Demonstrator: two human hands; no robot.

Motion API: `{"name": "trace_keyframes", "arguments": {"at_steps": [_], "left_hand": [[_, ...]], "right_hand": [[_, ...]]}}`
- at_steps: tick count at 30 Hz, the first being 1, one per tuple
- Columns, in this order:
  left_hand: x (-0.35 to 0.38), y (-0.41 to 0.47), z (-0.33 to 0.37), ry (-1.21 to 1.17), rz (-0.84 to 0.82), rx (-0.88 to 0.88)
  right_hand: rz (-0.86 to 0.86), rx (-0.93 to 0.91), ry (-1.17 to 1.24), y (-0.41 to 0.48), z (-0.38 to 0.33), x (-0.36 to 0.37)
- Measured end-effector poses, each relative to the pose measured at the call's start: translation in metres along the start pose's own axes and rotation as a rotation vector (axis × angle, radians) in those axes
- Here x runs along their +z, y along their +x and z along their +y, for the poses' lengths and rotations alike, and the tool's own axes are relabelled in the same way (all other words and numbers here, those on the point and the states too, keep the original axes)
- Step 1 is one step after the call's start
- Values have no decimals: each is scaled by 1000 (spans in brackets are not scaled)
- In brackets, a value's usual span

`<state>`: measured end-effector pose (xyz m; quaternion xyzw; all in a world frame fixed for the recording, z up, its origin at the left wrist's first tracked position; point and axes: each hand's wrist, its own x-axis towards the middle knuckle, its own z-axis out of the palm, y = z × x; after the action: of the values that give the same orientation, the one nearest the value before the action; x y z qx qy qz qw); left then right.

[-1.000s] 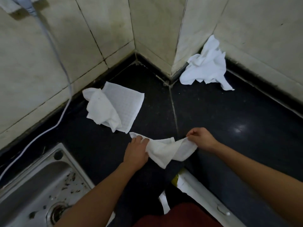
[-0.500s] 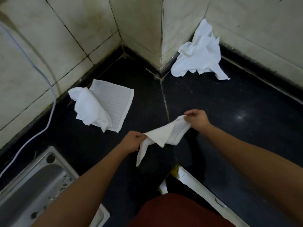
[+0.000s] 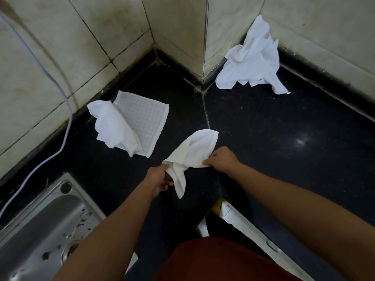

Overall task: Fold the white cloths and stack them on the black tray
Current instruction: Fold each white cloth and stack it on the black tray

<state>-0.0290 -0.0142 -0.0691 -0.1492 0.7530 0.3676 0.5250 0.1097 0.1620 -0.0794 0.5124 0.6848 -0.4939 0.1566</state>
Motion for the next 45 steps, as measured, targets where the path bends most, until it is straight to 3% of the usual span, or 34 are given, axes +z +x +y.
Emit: {"name": "trace_keyframes", "arguments": {"at_steps": [4,7,9,14,17,19,22,25,28,30,32,34,37,45], "left_hand": [[-6,-2,-7,-2,-8,11],[-11,-4,-14,53,-21,-13],[-13,-6,-18,79,-20,-32],[-8,-2,-21,9,53,20],[0,-4,-23,-38,45,36],[4,-8,-30,67,-4,43],[6,-12,-43,284,-61,91],[5,-12,-44,466,138,269],[2,-9,-30,876,412,598],[4,-4,-17,1156,434,793],[6,6,-10,1208,413,858],[6,9,-6,955,428,742],[-3,17,-6,473,464,432],[19,-17,-57,466,143,161]], "right_hand": [[81,-61,477,-3,-13,2],[213,-103,579,-5,-7,-9],[264,-134,442,-7,3,-16],[261,-62,-290,-9,35,-29],[75,-36,-242,-17,39,-29],[-29,-12,-114,-23,41,-31],[-162,15,-185,-28,49,-38],[-152,24,-335,-30,58,-42],[-70,-5,-382,-34,56,-44],[-58,-12,-375,-37,53,-43],[-71,-10,-327,-38,52,-42],[-65,-6,-246,-39,55,-42],[-7,-16,-215,-40,60,-44],[44,-63,164,-41,49,-41]]}}
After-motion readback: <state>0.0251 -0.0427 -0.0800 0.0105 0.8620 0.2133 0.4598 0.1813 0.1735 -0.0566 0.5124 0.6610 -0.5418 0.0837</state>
